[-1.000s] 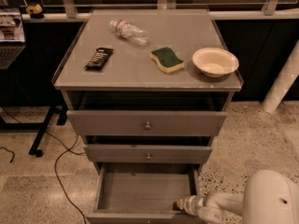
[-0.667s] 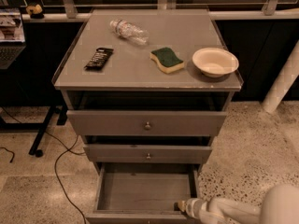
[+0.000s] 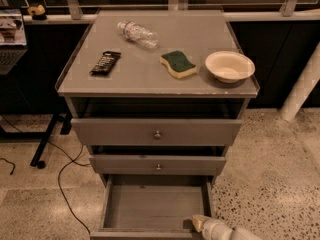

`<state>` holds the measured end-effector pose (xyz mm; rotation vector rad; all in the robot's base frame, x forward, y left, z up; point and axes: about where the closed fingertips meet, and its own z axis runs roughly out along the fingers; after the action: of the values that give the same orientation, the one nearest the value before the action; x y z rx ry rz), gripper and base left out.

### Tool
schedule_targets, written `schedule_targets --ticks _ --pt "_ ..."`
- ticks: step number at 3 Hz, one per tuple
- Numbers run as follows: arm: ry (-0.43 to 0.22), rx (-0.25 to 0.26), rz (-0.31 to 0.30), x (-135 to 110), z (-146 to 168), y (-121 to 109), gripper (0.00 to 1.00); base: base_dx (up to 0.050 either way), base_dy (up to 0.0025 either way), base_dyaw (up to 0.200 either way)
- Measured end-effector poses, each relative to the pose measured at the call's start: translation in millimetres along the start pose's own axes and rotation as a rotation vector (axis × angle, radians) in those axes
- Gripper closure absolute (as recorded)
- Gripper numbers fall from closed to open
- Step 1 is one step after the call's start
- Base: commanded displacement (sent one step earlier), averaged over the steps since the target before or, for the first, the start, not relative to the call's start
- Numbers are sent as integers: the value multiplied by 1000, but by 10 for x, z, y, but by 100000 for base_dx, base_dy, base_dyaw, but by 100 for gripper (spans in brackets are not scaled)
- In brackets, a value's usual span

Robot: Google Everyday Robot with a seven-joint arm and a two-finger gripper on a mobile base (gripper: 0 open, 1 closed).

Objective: Open bottom drawer

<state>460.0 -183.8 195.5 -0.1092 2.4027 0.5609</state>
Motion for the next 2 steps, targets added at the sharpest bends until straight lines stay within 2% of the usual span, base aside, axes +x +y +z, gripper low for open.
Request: schedule_targets --ticks 1,2 --pt "-116 2 13 -86 -326 -19 100 0 0 0" --pt "-169 -22 60 -42 -391 -133 100 0 0 0"
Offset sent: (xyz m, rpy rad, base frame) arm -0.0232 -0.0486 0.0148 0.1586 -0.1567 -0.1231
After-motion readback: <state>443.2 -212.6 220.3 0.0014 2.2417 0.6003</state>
